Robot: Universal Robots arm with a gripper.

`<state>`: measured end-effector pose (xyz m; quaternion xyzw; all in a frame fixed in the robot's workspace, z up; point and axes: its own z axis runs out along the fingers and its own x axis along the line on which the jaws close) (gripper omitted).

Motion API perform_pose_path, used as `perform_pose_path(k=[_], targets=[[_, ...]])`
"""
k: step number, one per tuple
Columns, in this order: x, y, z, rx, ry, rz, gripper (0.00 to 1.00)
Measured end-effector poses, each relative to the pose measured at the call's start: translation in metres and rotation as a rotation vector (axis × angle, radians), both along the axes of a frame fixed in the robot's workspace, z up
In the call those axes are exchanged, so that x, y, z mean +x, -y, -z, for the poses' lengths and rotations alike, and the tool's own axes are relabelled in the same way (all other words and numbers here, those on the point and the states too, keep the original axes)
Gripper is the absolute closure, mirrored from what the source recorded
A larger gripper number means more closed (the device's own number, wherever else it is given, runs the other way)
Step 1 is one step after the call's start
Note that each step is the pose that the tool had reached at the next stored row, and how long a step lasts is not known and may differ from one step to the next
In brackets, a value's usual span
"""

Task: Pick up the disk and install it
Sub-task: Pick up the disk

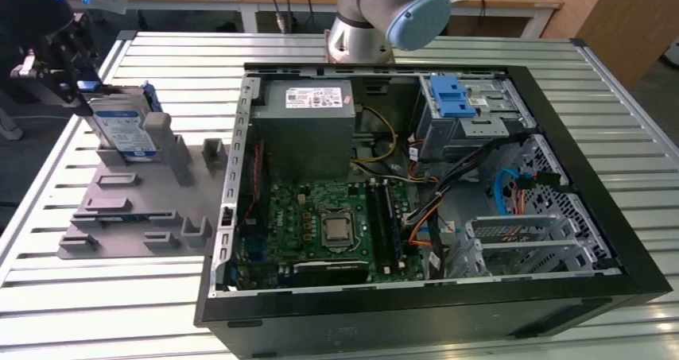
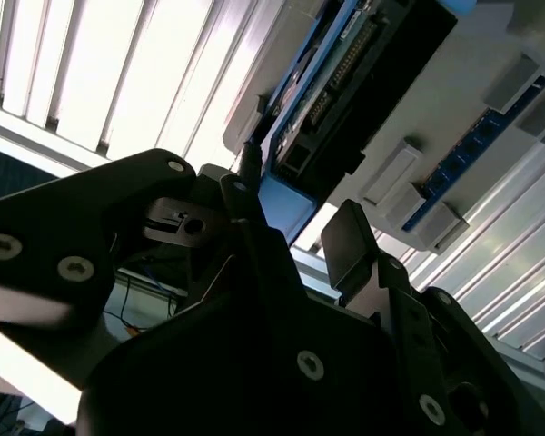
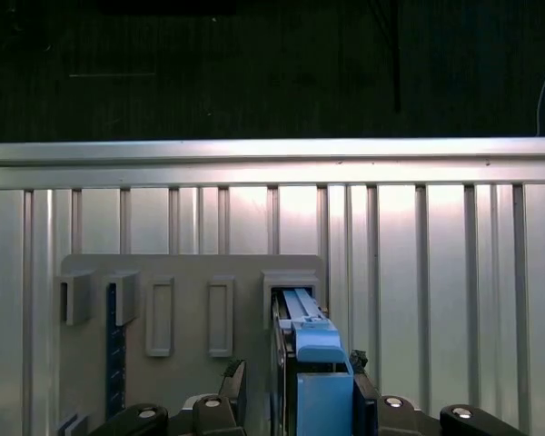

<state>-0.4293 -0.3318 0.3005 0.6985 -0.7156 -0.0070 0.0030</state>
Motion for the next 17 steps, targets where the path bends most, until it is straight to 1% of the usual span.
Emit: perform_pose_path(k=[13, 17], targets=[[-0.001, -0.0035, 0.0051, 0.0001, 0.0, 0.0, 0.46], [-0.0016, -0.0038, 0.0074, 0.0002, 0.0001, 0.0, 0.46]])
